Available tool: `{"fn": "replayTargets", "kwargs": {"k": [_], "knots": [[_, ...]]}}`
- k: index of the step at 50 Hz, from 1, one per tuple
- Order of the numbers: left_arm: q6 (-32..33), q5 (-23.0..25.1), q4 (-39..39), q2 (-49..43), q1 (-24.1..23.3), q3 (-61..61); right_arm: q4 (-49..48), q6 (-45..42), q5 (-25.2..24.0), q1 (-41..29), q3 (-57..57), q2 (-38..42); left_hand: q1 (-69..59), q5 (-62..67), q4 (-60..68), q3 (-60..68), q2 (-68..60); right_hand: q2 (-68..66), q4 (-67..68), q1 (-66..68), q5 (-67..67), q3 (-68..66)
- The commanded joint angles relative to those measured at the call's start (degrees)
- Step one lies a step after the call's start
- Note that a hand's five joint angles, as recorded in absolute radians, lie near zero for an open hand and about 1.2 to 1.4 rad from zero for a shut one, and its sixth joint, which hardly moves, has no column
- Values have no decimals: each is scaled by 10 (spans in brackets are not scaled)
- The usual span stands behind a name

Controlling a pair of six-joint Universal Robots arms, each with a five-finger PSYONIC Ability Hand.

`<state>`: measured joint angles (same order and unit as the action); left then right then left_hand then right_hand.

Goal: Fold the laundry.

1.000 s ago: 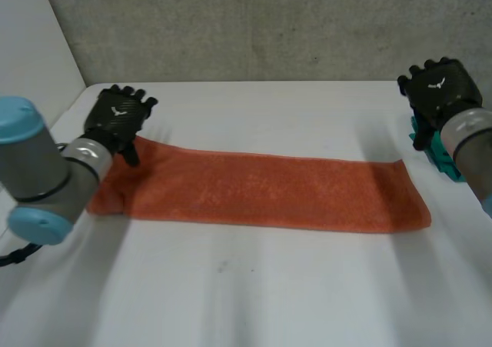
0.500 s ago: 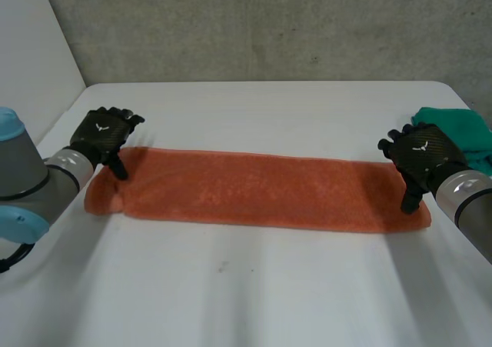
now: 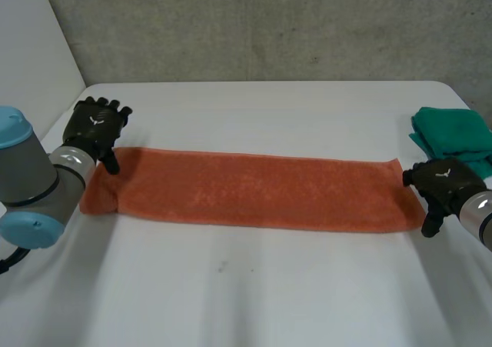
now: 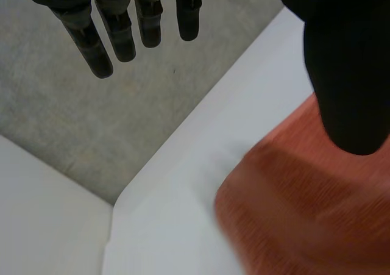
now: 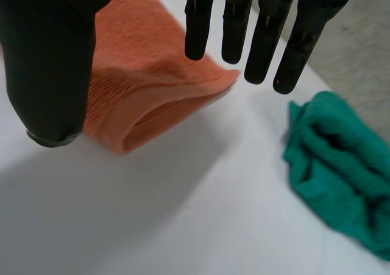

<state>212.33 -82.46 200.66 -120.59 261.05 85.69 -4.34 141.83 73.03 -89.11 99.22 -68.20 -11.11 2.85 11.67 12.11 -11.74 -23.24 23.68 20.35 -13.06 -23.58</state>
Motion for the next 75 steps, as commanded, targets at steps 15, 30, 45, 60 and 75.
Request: {"fn": "replayTargets", "kwargs": {"k": [15,30,45,60,75], "knots": [[-29,3,0,46,-21,58,-64,54,-63,7,-16,81,-1,-16,-4,-9,5,-255,251,284,-257,-252],[-29,1,0,69,-25,66,-71,41,-46,62,-9,32,-1,-16,-4,-9,5,-568,563,597,-569,-564],[-30,1,-4,135,-17,98,-73,-217,-40,188,-31,1,6,-23,-11,-16,12,-568,563,597,-569,-564],[-30,2,-6,162,0,118,-71,-188,-50,-140,-165,-13,11,-28,-16,-21,17,-568,563,597,-569,-564],[-31,2,-6,157,-4,121,-18,-154,-96,-448,-510,296,11,-28,-16,-21,17,-568,563,597,-569,-564]]}}
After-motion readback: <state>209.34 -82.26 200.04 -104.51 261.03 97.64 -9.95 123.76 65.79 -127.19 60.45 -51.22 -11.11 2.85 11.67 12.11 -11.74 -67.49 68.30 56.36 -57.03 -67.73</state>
